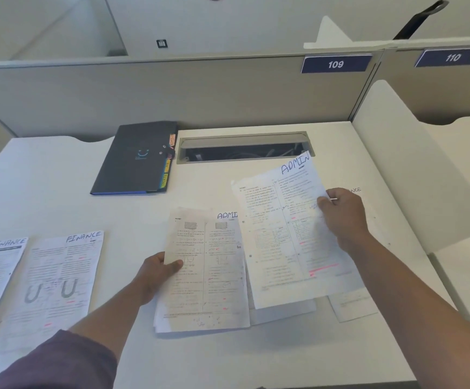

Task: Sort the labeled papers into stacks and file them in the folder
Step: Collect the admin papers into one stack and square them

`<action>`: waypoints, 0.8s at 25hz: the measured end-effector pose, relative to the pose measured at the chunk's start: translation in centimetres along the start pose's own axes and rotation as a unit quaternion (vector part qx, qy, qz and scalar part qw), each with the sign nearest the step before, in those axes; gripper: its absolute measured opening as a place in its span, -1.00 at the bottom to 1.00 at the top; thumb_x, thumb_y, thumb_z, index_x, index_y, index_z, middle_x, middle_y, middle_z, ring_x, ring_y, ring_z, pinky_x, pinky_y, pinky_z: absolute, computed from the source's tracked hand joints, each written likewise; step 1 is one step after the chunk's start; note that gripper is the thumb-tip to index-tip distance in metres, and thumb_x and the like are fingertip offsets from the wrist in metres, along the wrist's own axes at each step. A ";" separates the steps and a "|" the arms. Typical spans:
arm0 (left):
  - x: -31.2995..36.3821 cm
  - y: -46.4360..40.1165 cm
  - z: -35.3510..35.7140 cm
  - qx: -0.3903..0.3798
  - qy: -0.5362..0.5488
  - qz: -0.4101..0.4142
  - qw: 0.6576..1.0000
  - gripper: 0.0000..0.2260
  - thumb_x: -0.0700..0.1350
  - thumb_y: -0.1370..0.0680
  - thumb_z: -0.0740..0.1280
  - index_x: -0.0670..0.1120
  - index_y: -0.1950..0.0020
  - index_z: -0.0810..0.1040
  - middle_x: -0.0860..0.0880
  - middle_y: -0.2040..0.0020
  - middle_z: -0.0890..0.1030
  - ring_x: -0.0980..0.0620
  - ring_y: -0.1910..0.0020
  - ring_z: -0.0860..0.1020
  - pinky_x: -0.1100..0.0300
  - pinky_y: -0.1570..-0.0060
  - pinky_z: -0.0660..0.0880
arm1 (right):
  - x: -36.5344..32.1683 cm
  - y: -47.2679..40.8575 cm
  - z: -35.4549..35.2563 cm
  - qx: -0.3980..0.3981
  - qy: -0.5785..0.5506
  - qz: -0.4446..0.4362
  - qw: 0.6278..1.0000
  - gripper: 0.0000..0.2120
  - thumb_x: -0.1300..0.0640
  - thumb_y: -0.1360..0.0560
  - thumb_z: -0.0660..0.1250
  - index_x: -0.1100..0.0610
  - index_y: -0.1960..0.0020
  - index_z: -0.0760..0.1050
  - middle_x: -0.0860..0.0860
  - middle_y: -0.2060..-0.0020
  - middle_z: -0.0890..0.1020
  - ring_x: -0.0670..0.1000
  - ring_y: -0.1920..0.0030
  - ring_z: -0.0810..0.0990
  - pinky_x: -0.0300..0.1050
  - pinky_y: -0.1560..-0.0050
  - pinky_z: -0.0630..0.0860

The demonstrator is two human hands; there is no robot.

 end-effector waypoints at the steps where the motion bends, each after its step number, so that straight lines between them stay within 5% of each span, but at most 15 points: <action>1: 0.1 0.1 0.0 -0.004 0.001 0.001 1.000 -0.81 -0.18 -0.58 0.50 -0.12 -0.19 0.66 -0.11 -0.03 0.78 -0.20 0.02 0.76 -0.22 -0.08 0.67 | 0.4 0.5 0.9 -0.009 -0.015 0.014 1.000 -0.90 0.20 -0.58 0.38 0.07 0.09 0.61 0.12 0.08 0.73 0.12 0.14 0.66 0.01 0.05 0.59; 4: 0.2 0.4 0.2 -0.020 0.007 0.006 1.000 -0.78 -0.20 -0.57 0.51 -0.13 -0.20 0.66 -0.12 -0.04 0.77 -0.20 0.02 0.76 -0.19 -0.05 0.68 | 3.2 3.3 5.3 -0.076 -0.050 0.081 0.993 -0.80 0.30 -0.58 0.34 0.07 0.13 0.62 0.14 0.06 0.74 0.12 0.15 0.68 0.09 0.04 0.66; 6: 0.1 0.2 0.2 -0.022 0.014 0.003 1.000 -0.79 -0.19 -0.56 0.51 -0.15 -0.19 0.66 -0.15 -0.06 0.77 -0.19 0.02 0.76 -0.19 -0.07 0.67 | 5.8 5.7 9.1 -0.136 -0.069 0.141 0.978 -0.77 0.34 -0.58 0.30 0.08 0.09 0.64 0.08 0.09 0.77 0.09 0.17 0.74 0.02 0.21 0.69; 10: -0.4 -0.2 0.0 0.001 0.069 -0.034 0.997 -0.62 0.14 -0.60 0.45 -0.18 -0.14 0.69 -0.14 -0.05 0.77 -0.21 -0.03 0.75 -0.20 -0.16 0.65 | 8.7 9.7 14.5 -0.210 -0.088 0.216 0.950 -0.71 0.38 -0.55 0.23 0.09 0.03 0.66 0.02 0.12 0.78 0.05 0.22 0.76 -0.21 0.47 0.53; 13: -0.4 -0.5 -0.1 0.002 0.044 -0.028 0.999 -0.47 0.28 -0.47 0.52 -0.19 -0.08 0.68 -0.11 0.01 0.78 -0.19 0.02 0.76 -0.15 -0.10 0.67 | 8.8 11.0 16.7 -0.219 -0.111 0.228 0.942 -0.73 0.40 -0.55 0.23 0.13 -0.02 0.64 0.05 0.08 0.78 0.08 0.14 0.77 -0.16 0.38 0.58; 20: -0.4 -0.6 -0.5 0.011 -0.003 0.008 1.000 -0.81 -0.08 -0.52 0.57 -0.08 -0.10 0.70 -0.05 0.00 0.78 -0.09 0.07 0.77 -0.08 0.00 0.69 | 6.7 10.5 16.7 -0.196 -0.077 0.145 0.967 -0.75 0.35 -0.52 0.32 0.13 -0.14 0.59 0.02 -0.17 0.69 0.05 -0.05 0.68 -0.08 0.07 0.60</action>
Point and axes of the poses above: each hand's wrist, its own y-axis away from the middle knuckle, its own z-axis out of the palm, x = y × z, the point moved 9 cm from there along -y, towards the middle knuckle
